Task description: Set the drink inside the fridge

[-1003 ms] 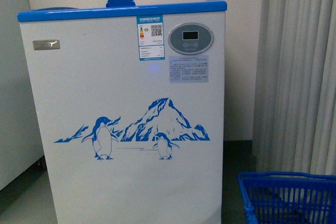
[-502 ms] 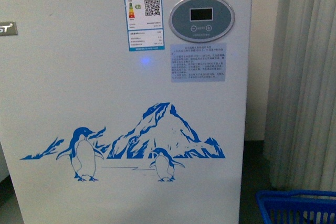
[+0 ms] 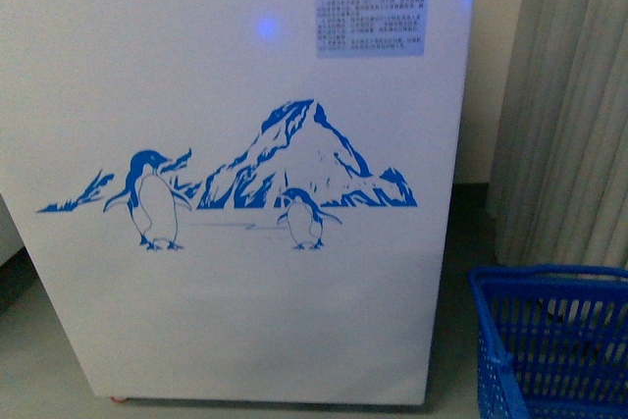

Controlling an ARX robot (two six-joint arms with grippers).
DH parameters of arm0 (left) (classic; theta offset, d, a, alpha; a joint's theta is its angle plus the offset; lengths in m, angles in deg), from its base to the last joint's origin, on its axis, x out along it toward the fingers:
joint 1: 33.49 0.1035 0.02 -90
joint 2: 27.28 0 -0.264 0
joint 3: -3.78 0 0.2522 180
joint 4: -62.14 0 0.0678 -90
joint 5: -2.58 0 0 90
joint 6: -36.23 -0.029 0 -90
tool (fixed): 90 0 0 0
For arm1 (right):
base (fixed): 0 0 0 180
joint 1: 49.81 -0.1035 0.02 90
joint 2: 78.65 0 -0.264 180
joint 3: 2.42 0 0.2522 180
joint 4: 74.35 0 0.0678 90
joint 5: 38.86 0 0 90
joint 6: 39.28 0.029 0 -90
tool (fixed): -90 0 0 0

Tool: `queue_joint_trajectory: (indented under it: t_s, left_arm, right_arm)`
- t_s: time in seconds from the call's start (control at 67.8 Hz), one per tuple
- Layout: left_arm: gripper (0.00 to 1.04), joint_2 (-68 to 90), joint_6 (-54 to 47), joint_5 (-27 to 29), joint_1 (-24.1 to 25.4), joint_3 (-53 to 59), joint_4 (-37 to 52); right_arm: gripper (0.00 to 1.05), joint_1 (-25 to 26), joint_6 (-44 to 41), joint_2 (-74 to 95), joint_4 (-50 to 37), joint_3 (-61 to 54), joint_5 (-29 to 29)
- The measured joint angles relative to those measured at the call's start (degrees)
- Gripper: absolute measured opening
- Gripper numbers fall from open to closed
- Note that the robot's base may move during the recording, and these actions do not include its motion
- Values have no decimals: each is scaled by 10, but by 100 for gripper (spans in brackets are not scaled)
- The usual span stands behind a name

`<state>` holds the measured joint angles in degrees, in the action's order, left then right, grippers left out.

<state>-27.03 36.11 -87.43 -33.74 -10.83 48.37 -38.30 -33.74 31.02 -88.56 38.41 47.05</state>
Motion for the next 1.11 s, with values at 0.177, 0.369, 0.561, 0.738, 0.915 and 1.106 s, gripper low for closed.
queue_joint_trajectory:
  t_s: [0.177,0.369,0.561,0.738,0.915,1.106]
  left_arm:
    - [97,0,0,0,0,0,0]
    - [97,0,0,0,0,0,0]
    - [97,0,0,0,0,0,0]
    - [97,0,0,0,0,0,0]
    - [97,0,0,0,0,0,0]
    - [97,0,0,0,0,0,0]
  right_arm:
    - [97,-15,28,265,-12,151,-2]
    - [97,-28,52,417,12,282,-9]
    - [97,-31,62,523,43,379,-26]
    - [97,-31,67,578,64,431,-37]
    - [97,-33,60,595,75,453,-53]
    - [73,-37,55,594,76,452,-41]
